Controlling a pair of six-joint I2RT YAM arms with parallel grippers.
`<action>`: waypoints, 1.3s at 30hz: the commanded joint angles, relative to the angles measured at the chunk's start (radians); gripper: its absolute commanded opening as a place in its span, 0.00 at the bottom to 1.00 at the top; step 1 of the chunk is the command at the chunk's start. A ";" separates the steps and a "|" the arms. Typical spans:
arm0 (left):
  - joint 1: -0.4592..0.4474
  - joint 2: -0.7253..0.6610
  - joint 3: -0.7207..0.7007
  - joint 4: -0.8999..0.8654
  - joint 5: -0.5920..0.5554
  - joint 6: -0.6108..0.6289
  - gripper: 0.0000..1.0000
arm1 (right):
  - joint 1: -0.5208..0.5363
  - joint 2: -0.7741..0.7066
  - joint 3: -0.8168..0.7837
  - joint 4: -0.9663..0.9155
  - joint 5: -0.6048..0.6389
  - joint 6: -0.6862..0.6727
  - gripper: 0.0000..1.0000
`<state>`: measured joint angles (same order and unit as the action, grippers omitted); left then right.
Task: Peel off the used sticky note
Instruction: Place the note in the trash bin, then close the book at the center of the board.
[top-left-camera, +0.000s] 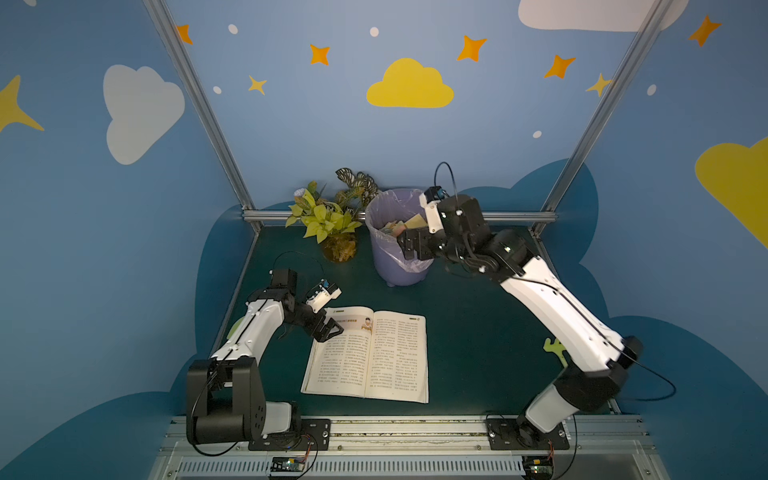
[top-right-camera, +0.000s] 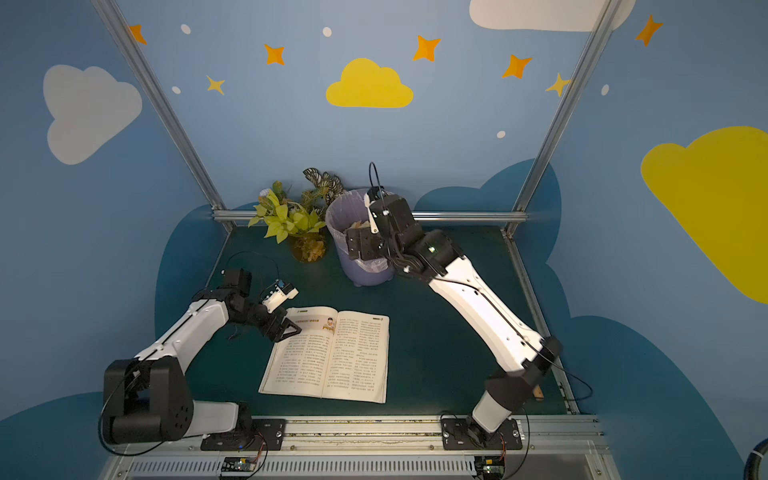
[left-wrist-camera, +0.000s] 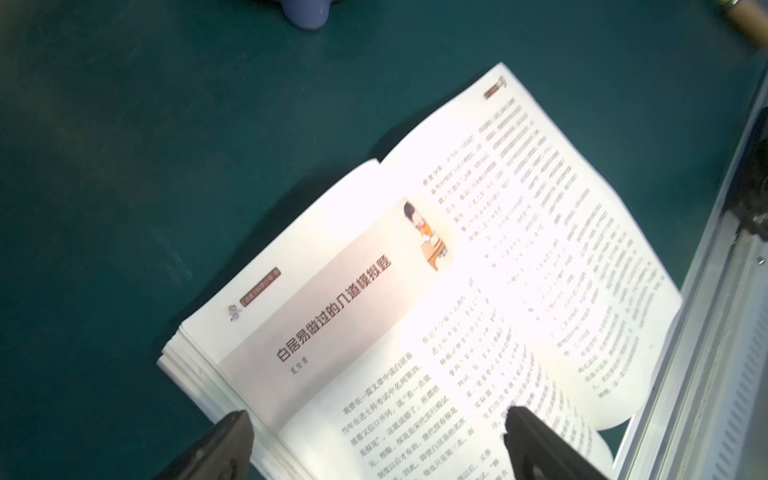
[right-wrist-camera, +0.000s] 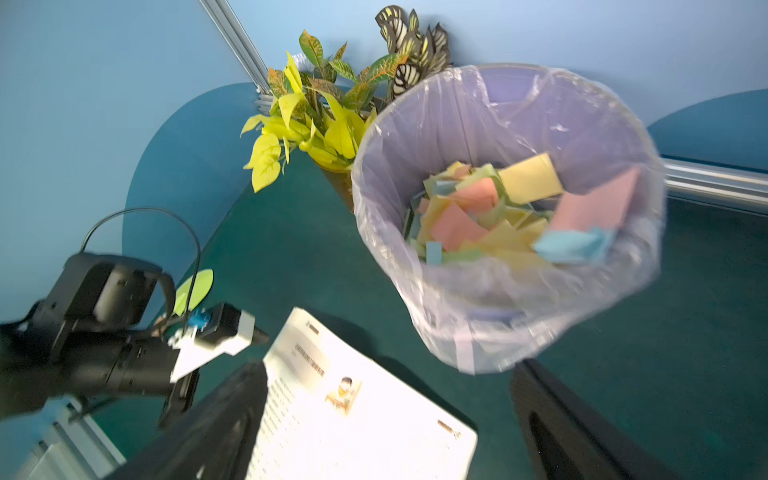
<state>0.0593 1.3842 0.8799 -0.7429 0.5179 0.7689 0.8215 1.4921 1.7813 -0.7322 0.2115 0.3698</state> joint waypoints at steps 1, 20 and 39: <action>0.002 0.057 -0.022 -0.058 -0.108 0.118 0.94 | -0.009 -0.157 -0.355 0.146 0.109 0.097 0.98; -0.117 0.172 -0.103 0.069 -0.408 0.093 0.66 | 0.067 -0.140 -1.276 0.830 -0.165 0.645 0.97; -0.143 0.149 -0.114 0.053 -0.403 0.094 0.62 | 0.218 0.053 -1.285 1.508 -0.375 0.857 0.79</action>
<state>-0.0772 1.5276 0.8009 -0.6605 0.1135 0.8646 1.0119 1.6062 0.4667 0.7338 -0.1211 1.2354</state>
